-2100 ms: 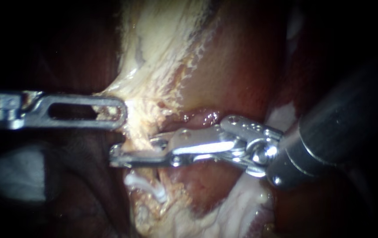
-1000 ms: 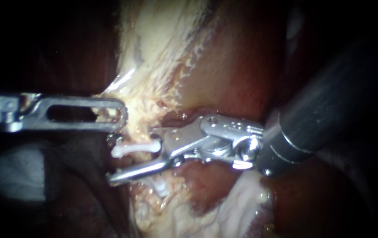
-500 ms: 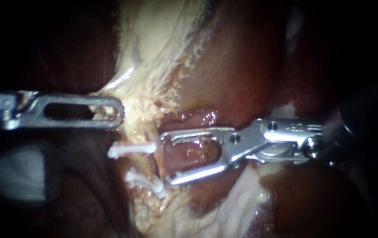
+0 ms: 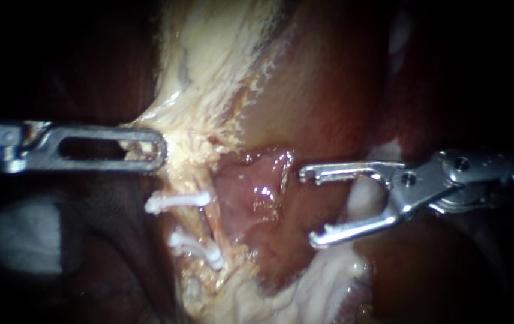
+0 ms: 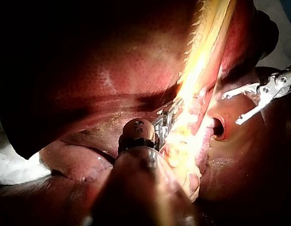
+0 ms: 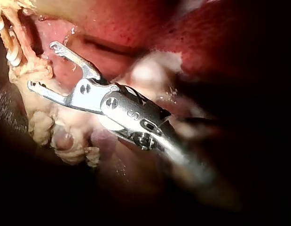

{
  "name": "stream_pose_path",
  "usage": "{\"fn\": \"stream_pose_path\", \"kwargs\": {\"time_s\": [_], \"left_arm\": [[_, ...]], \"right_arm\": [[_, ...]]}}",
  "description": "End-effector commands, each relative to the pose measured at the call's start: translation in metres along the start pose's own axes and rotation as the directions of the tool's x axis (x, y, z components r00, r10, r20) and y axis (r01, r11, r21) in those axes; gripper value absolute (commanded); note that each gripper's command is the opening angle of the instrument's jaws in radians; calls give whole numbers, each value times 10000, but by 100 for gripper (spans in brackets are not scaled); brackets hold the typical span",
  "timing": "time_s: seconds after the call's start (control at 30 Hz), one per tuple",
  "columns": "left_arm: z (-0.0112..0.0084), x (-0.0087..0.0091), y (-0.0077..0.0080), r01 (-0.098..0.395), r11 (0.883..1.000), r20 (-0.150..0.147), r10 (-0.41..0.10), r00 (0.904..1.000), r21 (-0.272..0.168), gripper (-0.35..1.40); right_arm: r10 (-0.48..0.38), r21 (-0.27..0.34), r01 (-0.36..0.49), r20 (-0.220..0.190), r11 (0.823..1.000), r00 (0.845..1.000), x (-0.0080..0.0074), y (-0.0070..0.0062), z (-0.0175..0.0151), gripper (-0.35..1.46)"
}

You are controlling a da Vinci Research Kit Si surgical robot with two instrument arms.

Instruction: Going back third clip left tube

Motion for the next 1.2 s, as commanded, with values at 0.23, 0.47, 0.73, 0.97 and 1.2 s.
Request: {"fn": "stream_pose_path", "kwargs": {"time_s": [0.23,0.47,0.73,0.97,1.2], "left_arm": [[7,2,3,-15,10000,53,15,10000,-28,-35],[38,17,13,9,9998,100,-8,9999,-176,-35],[89,31,20,-31,9998,-151,28,9999,-218,-35],[106,27,11,12,9998,-145,-15,9999,-220,-35],[108,28,11,10,9998,-156,-13,9999,-207,-35]], "right_arm": [[-155,37,154,44,9999,9999,14,-5,-16,59],[-222,30,222,37,9997,9997,14,-5,-16,59],[-225,35,224,43,9997,9997,14,-6,-18,60],[-289,45,289,33,9996,9996,16,-8,-19,60],[-283,42,282,30,9996,9996,17,-9,-19,60]]}}
